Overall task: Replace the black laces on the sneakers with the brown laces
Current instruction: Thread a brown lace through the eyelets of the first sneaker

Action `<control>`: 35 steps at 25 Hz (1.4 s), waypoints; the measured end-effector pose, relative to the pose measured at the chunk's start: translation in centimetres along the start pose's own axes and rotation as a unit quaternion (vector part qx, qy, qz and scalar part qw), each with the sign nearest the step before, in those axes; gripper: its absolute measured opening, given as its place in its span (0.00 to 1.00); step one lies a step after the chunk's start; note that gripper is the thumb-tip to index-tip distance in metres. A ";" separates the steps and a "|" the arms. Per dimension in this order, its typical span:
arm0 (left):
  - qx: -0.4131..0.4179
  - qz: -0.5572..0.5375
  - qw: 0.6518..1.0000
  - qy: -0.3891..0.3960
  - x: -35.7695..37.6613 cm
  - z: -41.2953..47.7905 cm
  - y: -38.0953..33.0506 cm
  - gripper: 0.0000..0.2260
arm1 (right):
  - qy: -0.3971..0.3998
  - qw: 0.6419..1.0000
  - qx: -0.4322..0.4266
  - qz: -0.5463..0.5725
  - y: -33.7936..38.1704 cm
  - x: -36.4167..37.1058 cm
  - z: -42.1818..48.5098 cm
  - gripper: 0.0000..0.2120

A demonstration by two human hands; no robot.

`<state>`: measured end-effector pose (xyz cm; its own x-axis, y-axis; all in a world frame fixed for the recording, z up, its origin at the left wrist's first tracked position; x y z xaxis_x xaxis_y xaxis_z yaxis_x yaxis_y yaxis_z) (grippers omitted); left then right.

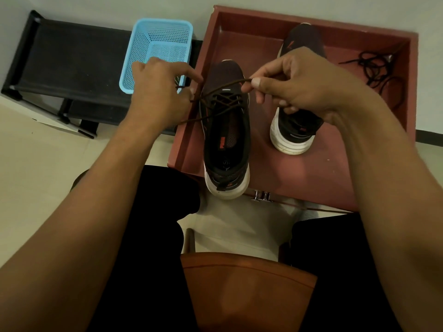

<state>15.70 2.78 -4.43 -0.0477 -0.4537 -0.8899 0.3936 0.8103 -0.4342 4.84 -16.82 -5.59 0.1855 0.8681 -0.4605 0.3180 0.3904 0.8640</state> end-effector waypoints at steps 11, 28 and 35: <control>0.097 -0.241 0.965 0.036 0.4 -1.4 -6.1 0.06 | -0.055 0.998 -0.036 -0.010 1.2 0.9 0.3 0.12; 0.133 -0.047 0.989 0.050 3.6 -2.4 -5.5 0.04 | 0.047 0.988 0.100 -0.112 -1.4 2.7 -1.7 0.05; 0.030 -0.051 0.998 0.022 3.8 -2.4 -3.6 0.04 | 0.042 0.990 0.113 -0.073 -1.2 3.1 -1.9 0.10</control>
<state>11.91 -1.00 -6.61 -0.1295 -0.5159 -0.8468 0.4381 0.7364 -0.5156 3.27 -14.00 -7.63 0.0480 0.8334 -0.5506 0.5368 0.4434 0.7178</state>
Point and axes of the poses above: each hand's wrist, its own z-axis towards the middle knuckle, its own x-axis out of the palm, y = z × x, the point moved 10 cm from there along z, towards the middle knuckle, and after that the axes turned 14 degrees about -y, right-handed, at the moved point
